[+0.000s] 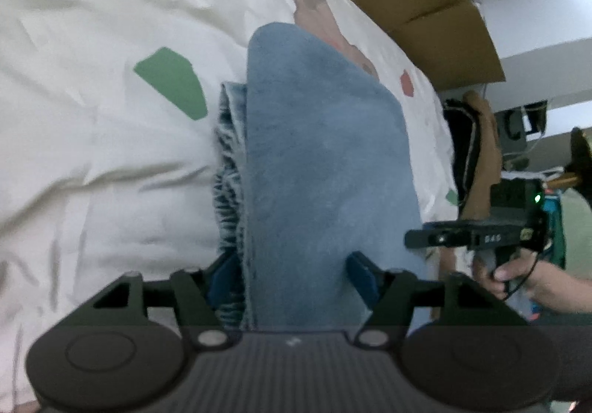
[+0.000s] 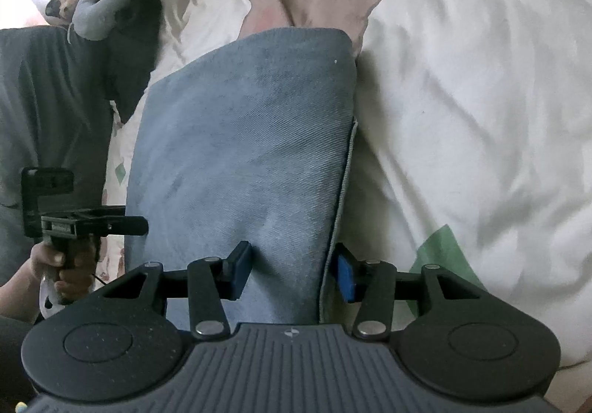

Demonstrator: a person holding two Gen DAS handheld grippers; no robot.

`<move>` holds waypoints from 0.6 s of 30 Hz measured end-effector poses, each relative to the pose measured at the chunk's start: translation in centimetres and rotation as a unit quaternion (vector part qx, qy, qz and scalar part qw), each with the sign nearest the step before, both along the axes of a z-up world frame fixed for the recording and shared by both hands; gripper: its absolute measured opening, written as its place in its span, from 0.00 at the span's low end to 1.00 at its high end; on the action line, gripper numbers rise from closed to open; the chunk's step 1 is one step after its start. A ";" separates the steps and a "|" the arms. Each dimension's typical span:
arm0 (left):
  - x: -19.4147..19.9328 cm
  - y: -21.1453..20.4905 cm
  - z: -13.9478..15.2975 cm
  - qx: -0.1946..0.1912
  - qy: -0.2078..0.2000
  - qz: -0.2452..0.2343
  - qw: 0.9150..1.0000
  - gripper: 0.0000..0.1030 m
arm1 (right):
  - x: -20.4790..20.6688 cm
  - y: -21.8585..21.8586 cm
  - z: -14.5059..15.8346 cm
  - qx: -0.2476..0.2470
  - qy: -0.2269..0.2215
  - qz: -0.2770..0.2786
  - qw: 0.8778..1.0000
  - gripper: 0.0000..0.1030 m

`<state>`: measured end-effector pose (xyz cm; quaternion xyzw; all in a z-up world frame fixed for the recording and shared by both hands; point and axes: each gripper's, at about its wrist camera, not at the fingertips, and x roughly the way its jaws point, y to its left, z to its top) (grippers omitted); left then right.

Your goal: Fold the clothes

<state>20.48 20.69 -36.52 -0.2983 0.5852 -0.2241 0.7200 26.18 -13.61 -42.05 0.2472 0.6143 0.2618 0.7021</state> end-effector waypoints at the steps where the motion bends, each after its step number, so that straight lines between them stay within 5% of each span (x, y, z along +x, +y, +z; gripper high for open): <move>1: 0.1 -0.1 -0.3 -0.004 0.001 -0.001 1.000 0.73 | -0.1 -0.1 -0.1 0.004 0.001 -0.002 1.000 0.49; 9: 0.6 -0.2 -1.4 -0.044 0.012 0.004 0.999 0.86 | -0.2 -0.7 -1.1 0.031 0.005 -0.010 0.999 0.50; 11: 0.6 -0.2 -1.4 -0.045 0.014 0.008 0.999 0.81 | -0.2 -0.7 -1.0 0.036 0.004 -0.008 0.999 0.48; 12: 0.6 -0.1 -1.4 -0.043 0.014 0.009 0.999 0.69 | -0.2 -0.8 -0.9 0.038 0.003 -0.006 0.999 0.45; 18: 0.6 -0.1 -0.8 -0.045 0.013 0.004 0.999 0.63 | -0.7 -1.6 0.5 0.057 -0.011 -0.003 0.998 0.24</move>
